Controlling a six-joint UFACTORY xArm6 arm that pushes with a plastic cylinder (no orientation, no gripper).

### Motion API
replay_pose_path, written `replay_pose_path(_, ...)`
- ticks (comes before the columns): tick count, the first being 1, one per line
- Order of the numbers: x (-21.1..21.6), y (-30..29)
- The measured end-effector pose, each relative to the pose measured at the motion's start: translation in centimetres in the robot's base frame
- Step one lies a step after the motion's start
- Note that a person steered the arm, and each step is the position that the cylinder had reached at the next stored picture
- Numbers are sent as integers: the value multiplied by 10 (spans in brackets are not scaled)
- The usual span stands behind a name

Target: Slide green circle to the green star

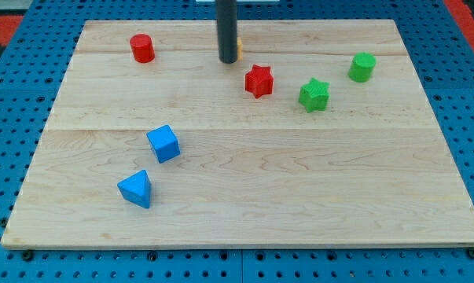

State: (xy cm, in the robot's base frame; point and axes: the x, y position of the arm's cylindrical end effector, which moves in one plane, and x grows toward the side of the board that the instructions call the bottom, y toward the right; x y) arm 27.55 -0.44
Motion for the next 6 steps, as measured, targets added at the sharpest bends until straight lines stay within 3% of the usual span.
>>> replay_pose_path(1, -10, 21)
replay_pose_path(2, 10, 102)
replay_pose_path(4, -14, 248)
replay_pose_path(5, 32, 249)
replay_pose_path(6, 40, 167)
